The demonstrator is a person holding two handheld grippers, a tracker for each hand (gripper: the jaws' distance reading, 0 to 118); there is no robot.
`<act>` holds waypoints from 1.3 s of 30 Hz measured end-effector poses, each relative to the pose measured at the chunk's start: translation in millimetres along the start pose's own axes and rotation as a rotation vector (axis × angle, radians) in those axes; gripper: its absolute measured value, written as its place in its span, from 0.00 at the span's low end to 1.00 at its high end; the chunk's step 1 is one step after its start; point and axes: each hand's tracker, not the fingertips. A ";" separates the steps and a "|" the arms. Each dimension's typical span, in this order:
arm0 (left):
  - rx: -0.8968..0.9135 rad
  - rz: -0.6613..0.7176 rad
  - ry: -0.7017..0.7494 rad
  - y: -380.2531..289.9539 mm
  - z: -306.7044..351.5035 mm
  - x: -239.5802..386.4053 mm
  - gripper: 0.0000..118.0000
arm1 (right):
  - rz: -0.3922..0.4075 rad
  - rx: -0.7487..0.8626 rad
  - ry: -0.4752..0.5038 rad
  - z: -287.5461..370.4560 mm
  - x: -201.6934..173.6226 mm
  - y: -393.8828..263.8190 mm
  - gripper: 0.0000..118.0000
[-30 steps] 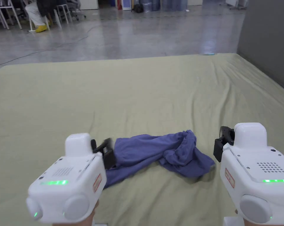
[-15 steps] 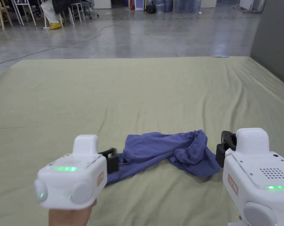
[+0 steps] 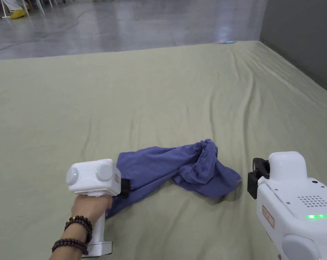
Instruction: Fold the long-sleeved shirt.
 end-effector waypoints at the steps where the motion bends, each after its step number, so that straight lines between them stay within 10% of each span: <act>1: 0.027 0.004 -0.041 -1.0 11.4 0.9 0.06 | 0.002 -0.018 -0.003 -5.3 1.4 0.0 0.02; 6: 0.087 -0.101 -0.012 -14.5 55.2 15.7 0.06 | -0.098 -0.169 0.100 -59.5 19.8 2.8 0.05; 8: 0.103 -0.080 -0.025 -17.6 66.6 13.3 0.06 | -0.094 -0.253 0.149 -87.9 26.5 3.1 0.82; 9: 0.108 -0.073 -0.031 -14.1 64.5 9.0 0.06 | -0.085 -0.283 0.143 -106.2 26.7 0.2 1.00; 17: 0.114 -0.052 -0.055 -12.8 70.2 3.6 0.06 | 0.073 -0.502 0.073 -213.3 1.9 -28.0 0.91; 18: 0.112 -0.048 -0.050 -12.4 69.8 3.2 0.06 | 0.104 -0.527 0.066 -224.9 -3.7 -31.2 0.75; 20: 0.109 -0.043 -0.046 -11.5 68.4 2.5 0.06 | 0.099 -0.558 0.087 -234.1 -10.0 -39.5 0.05; 28: 0.279 0.005 -0.111 17.8 101.6 -31.5 0.06 | -0.122 -0.361 0.186 -180.4 35.4 14.0 0.05; 39: 0.669 0.015 -0.069 117.0 285.1 -48.2 0.06 | -0.094 0.003 0.258 -122.4 34.2 236.2 0.05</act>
